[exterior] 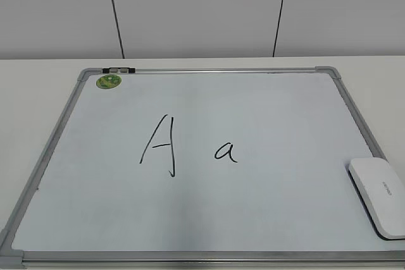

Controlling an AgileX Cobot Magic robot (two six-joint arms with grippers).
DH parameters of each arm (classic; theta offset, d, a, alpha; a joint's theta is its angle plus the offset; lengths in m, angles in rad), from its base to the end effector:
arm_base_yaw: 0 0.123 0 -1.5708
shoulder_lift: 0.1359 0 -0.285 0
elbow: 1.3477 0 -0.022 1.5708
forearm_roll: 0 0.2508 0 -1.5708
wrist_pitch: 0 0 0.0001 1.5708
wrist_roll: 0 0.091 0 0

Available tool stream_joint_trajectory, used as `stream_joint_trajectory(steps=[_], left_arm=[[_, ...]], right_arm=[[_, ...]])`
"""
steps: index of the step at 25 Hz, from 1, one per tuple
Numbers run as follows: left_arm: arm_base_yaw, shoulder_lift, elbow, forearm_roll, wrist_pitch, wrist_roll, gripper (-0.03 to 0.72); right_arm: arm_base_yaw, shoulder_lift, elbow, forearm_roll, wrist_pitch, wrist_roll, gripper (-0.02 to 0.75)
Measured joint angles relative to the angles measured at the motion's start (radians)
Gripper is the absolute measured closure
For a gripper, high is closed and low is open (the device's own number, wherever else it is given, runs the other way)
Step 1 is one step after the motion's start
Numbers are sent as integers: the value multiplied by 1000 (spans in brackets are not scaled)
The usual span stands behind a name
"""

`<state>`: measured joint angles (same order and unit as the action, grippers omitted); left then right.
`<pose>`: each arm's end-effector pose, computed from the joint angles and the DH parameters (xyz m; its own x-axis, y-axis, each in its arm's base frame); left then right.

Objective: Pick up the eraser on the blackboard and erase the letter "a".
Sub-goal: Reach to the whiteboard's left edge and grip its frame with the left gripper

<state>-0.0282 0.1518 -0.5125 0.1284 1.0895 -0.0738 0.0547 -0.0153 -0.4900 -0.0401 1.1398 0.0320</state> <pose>0.0161 0.0099 0.2784 -0.5946 0.0028 -0.8040 -0.0715 0.9959 0.0563 -0.0094 -0.0038 0.2682 -0.5196 -0.0132 -0.8543 -0.0157 0.9999 -0.0059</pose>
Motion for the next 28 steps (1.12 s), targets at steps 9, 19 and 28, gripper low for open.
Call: stream_joint_trajectory(steps=[9, 19, 28], left_arm=[[-63, 377, -57, 2, -194, -32, 445], [-80, 887, -278, -60, -273, -52, 445], [-80, 1316, -572, -64, -177, -52, 445]], right_arm=[[0, 0, 0, 0, 0, 0, 219], [0, 0, 0, 0, 0, 0, 219], [0, 0, 0, 0, 0, 0, 219]])
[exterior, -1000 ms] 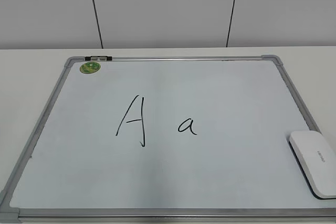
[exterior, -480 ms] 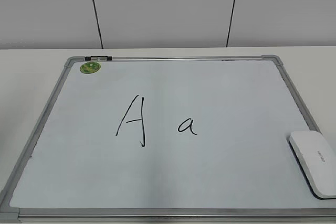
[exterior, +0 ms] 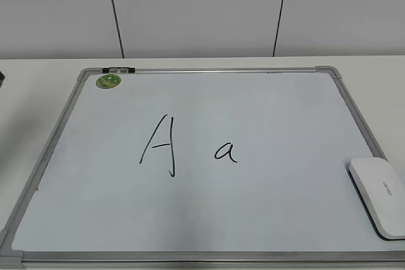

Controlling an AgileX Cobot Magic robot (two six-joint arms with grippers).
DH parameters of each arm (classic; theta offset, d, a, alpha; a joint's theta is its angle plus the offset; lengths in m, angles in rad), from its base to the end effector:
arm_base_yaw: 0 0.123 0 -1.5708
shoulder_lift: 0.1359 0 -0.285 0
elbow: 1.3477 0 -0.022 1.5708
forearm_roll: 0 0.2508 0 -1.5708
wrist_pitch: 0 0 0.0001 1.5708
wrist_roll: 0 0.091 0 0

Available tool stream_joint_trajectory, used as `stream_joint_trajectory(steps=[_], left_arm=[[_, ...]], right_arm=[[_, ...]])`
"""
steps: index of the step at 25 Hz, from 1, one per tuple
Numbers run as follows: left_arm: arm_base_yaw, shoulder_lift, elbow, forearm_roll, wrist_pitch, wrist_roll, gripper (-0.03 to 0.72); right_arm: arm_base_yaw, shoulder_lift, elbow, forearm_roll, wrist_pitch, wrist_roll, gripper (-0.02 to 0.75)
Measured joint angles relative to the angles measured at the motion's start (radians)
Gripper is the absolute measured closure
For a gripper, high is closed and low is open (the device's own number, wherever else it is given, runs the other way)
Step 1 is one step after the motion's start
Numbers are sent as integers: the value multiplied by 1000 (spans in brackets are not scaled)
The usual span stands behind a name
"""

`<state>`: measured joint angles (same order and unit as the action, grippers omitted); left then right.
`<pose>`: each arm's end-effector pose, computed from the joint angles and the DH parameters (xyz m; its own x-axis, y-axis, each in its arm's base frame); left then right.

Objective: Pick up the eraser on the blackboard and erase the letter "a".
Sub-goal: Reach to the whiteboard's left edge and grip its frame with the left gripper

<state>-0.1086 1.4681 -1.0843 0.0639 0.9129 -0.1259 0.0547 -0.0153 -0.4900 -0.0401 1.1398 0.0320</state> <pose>0.2867 -0.0266 0.2706 -0.9339 0.0147 -0.3572 0.0095 0.9998 0.0163 -0.0094 -0.0038 0.2682 -0.5196 -0.0132 -0.8543 -0.0157 0.9999 -0.0059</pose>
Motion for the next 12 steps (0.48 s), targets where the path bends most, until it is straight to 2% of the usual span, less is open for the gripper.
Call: stream_joint_trajectory(steps=[6, 12], left_arm=[[0, 194, -111, -6, 0, -2, 446], [0, 365, -191, -64, 0, -2, 446]], right_arm=[[0, 0, 0, 0, 0, 0, 219], [0, 0, 0, 21, 0, 0, 219]])
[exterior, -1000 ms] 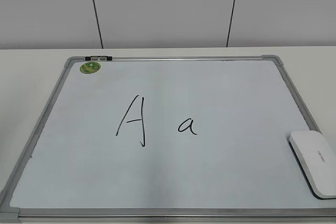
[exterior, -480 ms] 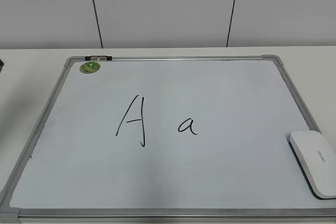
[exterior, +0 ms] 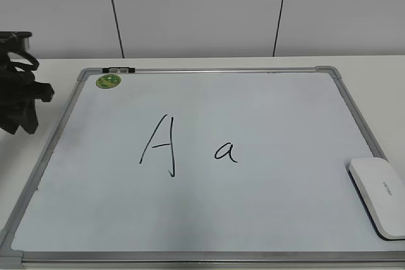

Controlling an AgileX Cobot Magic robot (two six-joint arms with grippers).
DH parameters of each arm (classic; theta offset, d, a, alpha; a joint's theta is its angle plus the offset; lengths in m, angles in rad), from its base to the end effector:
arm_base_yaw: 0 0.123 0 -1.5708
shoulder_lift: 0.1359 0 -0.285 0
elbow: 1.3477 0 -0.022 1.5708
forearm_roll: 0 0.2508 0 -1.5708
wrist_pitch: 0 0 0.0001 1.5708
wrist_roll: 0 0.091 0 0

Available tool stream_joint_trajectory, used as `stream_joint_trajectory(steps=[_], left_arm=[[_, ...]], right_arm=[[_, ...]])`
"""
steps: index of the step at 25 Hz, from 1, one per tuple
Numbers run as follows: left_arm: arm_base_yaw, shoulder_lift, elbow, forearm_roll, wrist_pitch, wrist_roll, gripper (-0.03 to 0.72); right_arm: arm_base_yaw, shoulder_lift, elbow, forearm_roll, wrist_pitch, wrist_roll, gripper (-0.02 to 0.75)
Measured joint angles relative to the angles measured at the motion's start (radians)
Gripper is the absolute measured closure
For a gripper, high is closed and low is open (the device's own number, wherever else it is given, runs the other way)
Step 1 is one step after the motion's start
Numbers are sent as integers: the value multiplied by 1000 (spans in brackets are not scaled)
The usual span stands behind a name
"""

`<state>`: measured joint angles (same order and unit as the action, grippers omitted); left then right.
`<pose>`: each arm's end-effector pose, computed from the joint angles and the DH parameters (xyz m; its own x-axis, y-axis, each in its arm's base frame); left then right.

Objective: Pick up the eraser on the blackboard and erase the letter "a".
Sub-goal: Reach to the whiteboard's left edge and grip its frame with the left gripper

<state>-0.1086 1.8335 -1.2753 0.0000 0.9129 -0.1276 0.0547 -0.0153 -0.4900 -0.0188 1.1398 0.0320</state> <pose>0.3588 -0.0391 0.2020 -0.9826 -0.0209 -0.1843 -0.0168 0.9996 -0.0237 -0.0094 -0.0021 0.2682 -0.5204 -0.0043 -0.8539 -0.0275 0.9996 0.0117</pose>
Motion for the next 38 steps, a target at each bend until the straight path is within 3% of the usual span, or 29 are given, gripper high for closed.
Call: stream_joint_trajectory(steps=[16, 28, 38], left_arm=[[0, 206, -170, -8, 43, 0, 446], [57, 270, -182, -22, 40, 0, 446], [59, 280, -182, -70, 20, 33, 446]], right_arm=[[0, 0, 0, 19, 0, 0, 219], [0, 0, 0, 19, 0, 0, 219], [0, 0, 0, 19, 0, 0, 219]])
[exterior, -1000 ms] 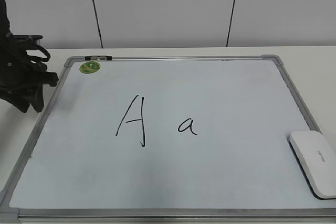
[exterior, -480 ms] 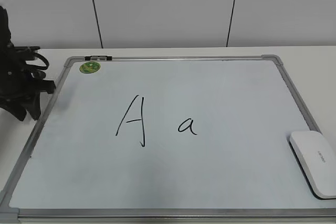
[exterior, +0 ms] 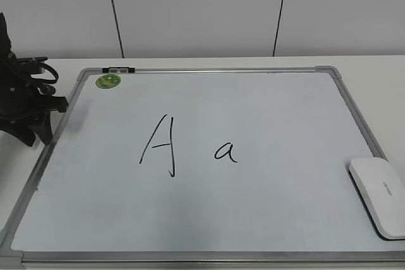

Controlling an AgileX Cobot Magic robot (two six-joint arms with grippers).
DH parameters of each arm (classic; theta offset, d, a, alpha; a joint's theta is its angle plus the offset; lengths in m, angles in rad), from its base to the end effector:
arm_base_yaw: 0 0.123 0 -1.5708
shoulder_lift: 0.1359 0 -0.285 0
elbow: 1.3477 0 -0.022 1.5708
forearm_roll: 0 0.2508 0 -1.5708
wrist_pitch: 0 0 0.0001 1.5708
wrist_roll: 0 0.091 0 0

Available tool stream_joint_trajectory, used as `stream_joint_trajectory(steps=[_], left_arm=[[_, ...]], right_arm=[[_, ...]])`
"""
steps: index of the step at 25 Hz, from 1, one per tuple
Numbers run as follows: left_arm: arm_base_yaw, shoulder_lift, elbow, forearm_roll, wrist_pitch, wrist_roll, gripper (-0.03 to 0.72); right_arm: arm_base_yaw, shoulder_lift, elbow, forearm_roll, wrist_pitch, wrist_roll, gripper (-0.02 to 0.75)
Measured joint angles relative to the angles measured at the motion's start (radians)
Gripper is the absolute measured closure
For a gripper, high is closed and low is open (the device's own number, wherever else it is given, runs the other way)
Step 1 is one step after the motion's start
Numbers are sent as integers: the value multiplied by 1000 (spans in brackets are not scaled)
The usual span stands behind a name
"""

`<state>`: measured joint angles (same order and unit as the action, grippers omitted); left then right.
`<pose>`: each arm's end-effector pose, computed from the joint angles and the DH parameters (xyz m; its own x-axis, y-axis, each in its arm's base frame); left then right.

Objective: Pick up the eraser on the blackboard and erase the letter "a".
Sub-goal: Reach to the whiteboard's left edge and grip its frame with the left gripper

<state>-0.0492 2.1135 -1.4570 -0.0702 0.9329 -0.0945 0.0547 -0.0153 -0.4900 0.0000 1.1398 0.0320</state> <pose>0.4075 -0.0252 0.1376 -0.9943 -0.0869 -0.0614 -0.0829 0.9944 -0.0652 -0.0095 -0.0005 0.2682 -0.5211 0.0035 -0.8535 -0.0380 0.9989 0.0273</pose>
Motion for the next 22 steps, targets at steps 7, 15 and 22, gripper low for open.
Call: stream_joint_trajectory(steps=[7, 15, 22], left_arm=[[-2, 8, 0, -9, -6, 37, 446], [-2, 24, -6, -16, -6, 41, 451], [-4, 24, -7, -31, -5, 41, 643]], right_arm=[[0, 0, 0, 0, 0, 0, 218], [0, 0, 0, 0, 0, 0, 219], [0, 0, 0, 0, 0, 0, 219]])
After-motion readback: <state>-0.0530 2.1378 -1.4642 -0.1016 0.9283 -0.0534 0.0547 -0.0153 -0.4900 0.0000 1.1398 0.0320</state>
